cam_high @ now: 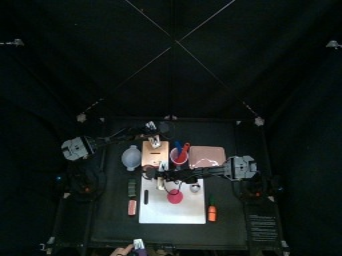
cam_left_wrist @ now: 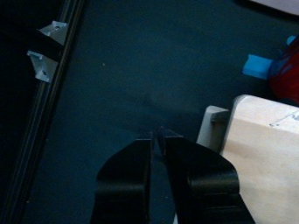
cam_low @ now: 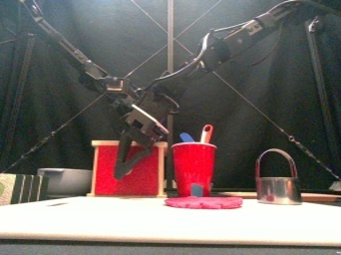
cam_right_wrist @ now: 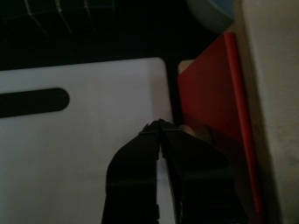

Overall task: Get the cutter from the drawer then cut the dough then place the extra dough in the bowl
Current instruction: Cut the dough

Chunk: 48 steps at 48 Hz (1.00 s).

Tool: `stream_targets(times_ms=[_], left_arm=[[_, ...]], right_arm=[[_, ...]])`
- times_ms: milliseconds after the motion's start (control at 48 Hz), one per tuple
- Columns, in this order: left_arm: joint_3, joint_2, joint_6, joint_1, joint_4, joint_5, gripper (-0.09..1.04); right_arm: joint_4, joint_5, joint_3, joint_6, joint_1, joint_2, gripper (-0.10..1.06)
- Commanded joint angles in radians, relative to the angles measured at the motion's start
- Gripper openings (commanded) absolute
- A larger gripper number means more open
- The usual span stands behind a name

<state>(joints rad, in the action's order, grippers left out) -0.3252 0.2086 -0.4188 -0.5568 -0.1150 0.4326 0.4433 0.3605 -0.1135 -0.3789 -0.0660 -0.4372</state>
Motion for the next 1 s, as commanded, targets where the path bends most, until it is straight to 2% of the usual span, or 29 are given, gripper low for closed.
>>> stream_targets(times_ms=[21,208,375,604,750,1000], left_arm=[[0.026,0.002,0.002,0.02,-0.002,-0.003,0.57],[0.026,-0.003,0.005,0.02,-0.003,-0.003,0.57],[0.028,-0.023,0.015,0.014,-0.003,-0.018,0.57],[0.021,-0.074,0.044,-0.011,-0.035,-0.081,0.57],[0.003,-0.112,0.051,-0.034,-0.046,-0.106,0.57],[-0.063,-0.204,0.052,-0.054,-0.066,-0.123,0.57]], right_arm=[[0.005,-0.009,0.035,-0.002,-0.025,0.017,0.31],[0.005,-0.005,0.037,-0.002,-0.029,0.018,0.31],[-0.002,0.003,0.044,-0.003,-0.014,0.034,0.31],[-0.012,0.051,0.078,-0.006,0.089,0.112,0.31],[-0.077,0.075,0.061,-0.005,0.143,0.207,0.31],[-0.176,0.184,-0.106,-0.006,0.167,0.428,0.31]])
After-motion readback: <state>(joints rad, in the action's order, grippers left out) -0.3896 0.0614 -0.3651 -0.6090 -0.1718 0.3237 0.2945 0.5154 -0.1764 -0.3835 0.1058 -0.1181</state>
